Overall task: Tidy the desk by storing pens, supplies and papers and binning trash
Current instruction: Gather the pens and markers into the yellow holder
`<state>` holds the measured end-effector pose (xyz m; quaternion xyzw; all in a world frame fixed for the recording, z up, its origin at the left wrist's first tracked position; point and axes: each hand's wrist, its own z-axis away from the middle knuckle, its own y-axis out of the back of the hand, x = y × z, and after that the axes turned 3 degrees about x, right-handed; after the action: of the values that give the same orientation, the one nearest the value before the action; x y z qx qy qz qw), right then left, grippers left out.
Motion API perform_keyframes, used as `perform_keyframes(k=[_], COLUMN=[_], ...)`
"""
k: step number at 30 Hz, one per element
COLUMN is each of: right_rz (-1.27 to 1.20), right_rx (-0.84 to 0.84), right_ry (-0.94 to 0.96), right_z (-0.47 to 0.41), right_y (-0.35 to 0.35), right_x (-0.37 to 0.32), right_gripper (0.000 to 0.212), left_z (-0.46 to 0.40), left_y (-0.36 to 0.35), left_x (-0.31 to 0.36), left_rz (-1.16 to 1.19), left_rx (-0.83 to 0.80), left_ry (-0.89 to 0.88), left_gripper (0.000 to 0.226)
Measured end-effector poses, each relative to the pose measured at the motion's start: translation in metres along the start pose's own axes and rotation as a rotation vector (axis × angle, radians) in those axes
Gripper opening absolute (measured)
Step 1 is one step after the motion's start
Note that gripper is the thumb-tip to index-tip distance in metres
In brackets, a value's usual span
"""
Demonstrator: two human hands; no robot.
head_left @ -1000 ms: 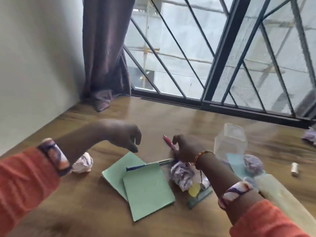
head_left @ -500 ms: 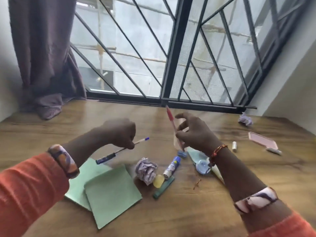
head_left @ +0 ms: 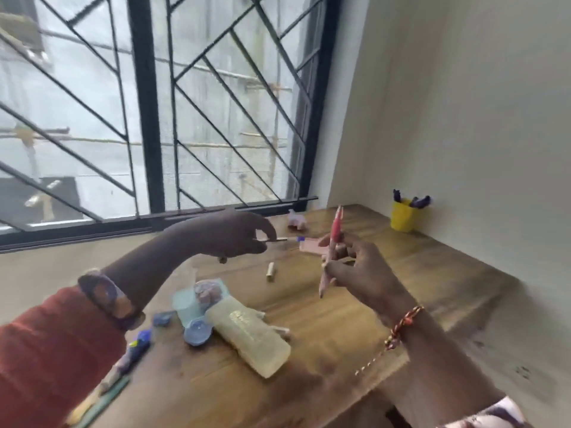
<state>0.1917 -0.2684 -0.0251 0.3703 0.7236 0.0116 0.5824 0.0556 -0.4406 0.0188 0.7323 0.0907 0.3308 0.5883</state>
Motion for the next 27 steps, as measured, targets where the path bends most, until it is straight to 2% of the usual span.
perform_keyframes(k=[3,6,8,11,14,15,17,20,23,27], right_rz=[0.111,0.113,0.07,0.05,0.025,0.007,-0.045,-0.118,-0.105,0.064], right_rx=[0.058,0.153,0.208,0.24,0.261,0.272,0.291,0.31,0.313,0.317], right_ry=[-0.054,-0.088,-0.102,-0.122,-0.122,-0.12,-0.117,-0.124,-0.155,-0.043], right_z=[0.008,0.015,0.019,0.017,0.004,-0.002,-0.016,-0.041,-0.076,-0.134], right_y=[0.068,0.134,0.171,0.213,0.244,0.252,0.265,0.279,0.293,0.321], right_x=[0.03,0.059,0.077,0.097,0.116,0.124,0.14,0.167,0.197,0.228], right_gripper=[0.017,0.008,0.01,0.015,0.018,0.017,0.013,0.007,0.004,0.005], left_z=[-0.046,-0.088,-0.114,-0.149,-0.183,-0.196,-0.22,-0.266,-0.332,-0.432], left_y=[-0.023,-0.045,-0.056,-0.067,-0.072,-0.072,-0.072,-0.073,-0.078,-0.088], left_x=[0.061,0.118,0.151,0.182,0.198,0.201,0.208,0.212,0.21,0.211], left_rz=[-0.036,-0.107,-0.189,-0.246,-0.235,-0.226,-0.173,0.003,0.082,0.153], left_rx=[-0.136,-0.195,-0.17,-0.104,0.039,0.101,0.225,0.42,0.509,0.651], left_ry=[-0.076,-0.135,-0.188,-0.213,-0.204,-0.197,-0.174,-0.117,-0.073,-0.095], left_gripper=[0.048,0.059,0.06,0.047,0.02,0.015,0.021,0.006,0.015,0.024])
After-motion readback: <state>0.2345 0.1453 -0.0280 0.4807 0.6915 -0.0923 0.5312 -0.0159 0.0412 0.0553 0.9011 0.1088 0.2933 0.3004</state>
